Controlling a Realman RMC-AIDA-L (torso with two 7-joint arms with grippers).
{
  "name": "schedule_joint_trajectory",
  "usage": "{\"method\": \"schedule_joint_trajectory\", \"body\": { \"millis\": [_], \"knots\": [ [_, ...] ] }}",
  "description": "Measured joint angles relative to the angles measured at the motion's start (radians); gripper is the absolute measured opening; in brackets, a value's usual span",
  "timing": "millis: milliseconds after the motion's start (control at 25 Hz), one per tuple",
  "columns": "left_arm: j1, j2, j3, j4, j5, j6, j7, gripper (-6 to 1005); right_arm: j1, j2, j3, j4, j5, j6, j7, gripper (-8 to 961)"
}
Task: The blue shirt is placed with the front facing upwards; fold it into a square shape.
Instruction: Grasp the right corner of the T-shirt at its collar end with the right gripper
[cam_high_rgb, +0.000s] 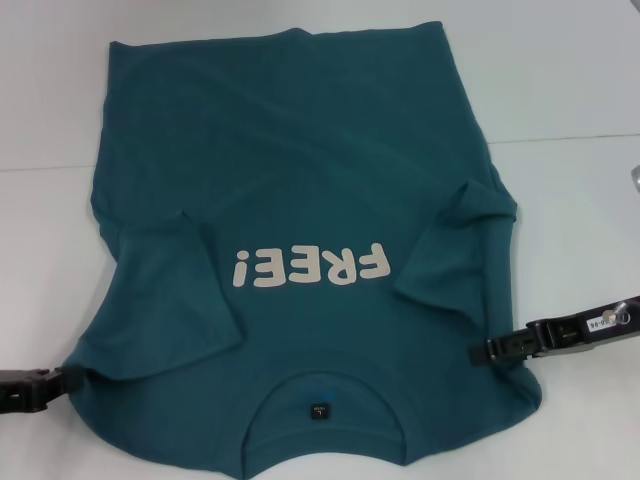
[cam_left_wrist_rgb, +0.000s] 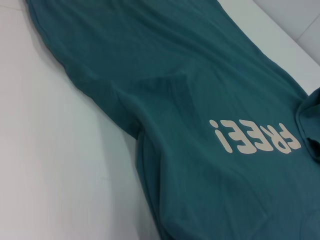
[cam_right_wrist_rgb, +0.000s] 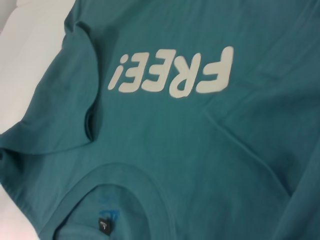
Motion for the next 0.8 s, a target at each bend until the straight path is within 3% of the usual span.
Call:
{"method": "schedule_joint_trajectory", "body": {
  "millis": [800],
  "knots": [
    [-0.004, -0.002, 0.000, -0.004, -0.012, -0.004, 0.000, -1, -0.048, -0.034, 0.017, -0.002, -0.003, 0.014, 0.022, 822]
  ]
}}
